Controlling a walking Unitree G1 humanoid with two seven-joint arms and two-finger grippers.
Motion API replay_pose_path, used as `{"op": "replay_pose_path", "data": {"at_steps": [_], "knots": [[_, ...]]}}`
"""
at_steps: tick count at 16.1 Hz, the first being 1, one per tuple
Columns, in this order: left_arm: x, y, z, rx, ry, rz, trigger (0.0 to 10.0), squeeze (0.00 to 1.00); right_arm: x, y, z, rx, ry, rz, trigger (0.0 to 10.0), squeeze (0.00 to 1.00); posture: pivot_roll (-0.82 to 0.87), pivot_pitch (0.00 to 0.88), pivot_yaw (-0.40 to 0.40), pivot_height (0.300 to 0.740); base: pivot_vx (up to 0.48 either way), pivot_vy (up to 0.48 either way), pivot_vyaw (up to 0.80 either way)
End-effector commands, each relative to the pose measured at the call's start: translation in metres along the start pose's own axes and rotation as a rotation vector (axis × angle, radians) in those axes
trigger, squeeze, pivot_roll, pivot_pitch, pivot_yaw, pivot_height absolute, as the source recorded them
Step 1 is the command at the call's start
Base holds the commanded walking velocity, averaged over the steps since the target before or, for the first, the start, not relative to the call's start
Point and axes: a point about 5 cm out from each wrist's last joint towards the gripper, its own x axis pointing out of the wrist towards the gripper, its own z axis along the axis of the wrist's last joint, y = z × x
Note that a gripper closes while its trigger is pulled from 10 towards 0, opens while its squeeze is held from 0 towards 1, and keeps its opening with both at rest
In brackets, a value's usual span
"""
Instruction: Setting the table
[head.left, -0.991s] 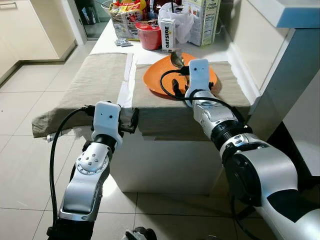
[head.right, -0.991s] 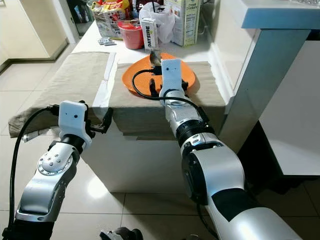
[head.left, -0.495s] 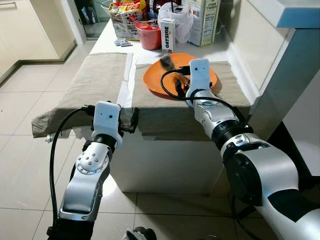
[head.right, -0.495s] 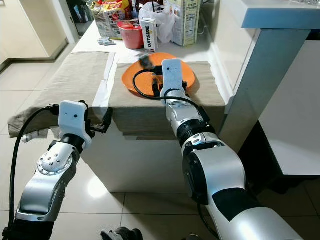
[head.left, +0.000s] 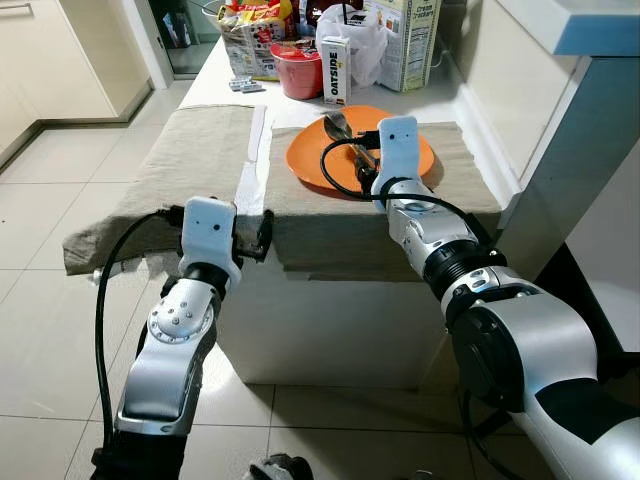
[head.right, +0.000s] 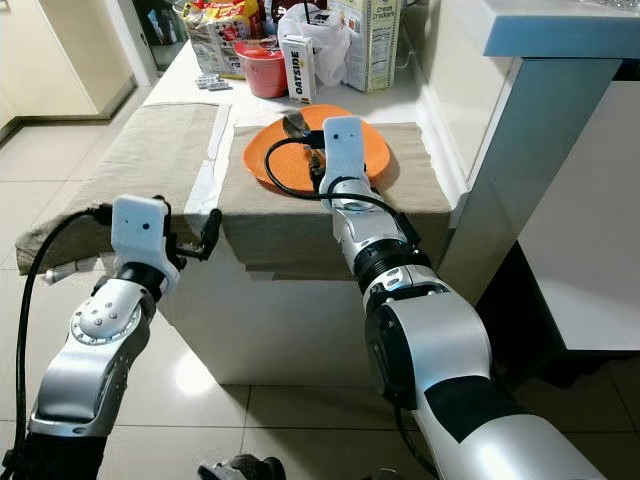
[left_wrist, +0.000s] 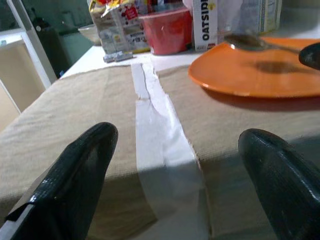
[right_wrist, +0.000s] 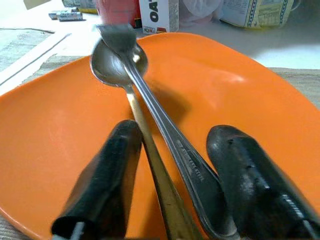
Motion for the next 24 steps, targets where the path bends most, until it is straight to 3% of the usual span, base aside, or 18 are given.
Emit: {"op": "replay_pose_path", "data": {"at_steps": [1,7,17,18,20,21,22,24], "knots": [[0.000,0.005,-0.001,0.009,0.004,0.014,10.0,0.00,-0.001,0.000,-0.006,0.012,0.024,0.001,0.0,0.00,0.01,0.050,0.080,0.740,0.000,0.000,0.00],[0.002,0.009,0.002,0.011,-0.008,0.024,10.0,0.00,0.000,0.000,0.002,-0.006,-0.029,-0.007,0.0,0.00,0.00,0.053,0.082,0.740,0.000,0.000,0.00],[0.005,0.007,0.005,0.012,-0.025,0.016,10.0,0.00,-0.005,-0.001,0.062,-0.073,-0.378,-0.080,0.0,0.00,-0.01,0.058,0.084,0.740,0.000,0.000,0.00],[0.005,0.005,0.008,0.031,-0.044,0.007,10.0,0.00,-0.014,-0.003,0.082,-0.095,-0.561,-0.138,10.0,0.00,0.00,0.056,0.080,0.740,0.000,0.000,0.00],[0.003,0.006,0.008,0.047,-0.053,0.004,10.0,0.00,-0.022,-0.003,0.091,-0.093,-0.681,-0.130,10.0,0.00,0.00,0.054,0.076,0.740,0.000,0.000,0.00],[-0.004,0.016,0.004,0.031,-0.038,0.040,10.0,0.00,-0.033,-0.008,0.088,-0.073,-0.771,-0.113,10.0,0.00,-0.01,0.053,0.076,0.740,0.000,0.000,0.00],[-0.006,0.019,0.002,0.032,-0.033,0.053,10.0,0.00,-0.037,-0.010,0.085,-0.077,-0.795,-0.109,10.0,0.00,-0.02,0.052,0.075,0.740,0.000,0.000,0.00],[-0.015,0.030,-0.001,0.036,-0.016,0.085,10.0,0.00,-0.056,-0.033,0.069,-0.083,-0.828,-0.158,10.0,0.00,-0.04,0.042,0.074,0.740,0.000,0.000,0.00]]}}
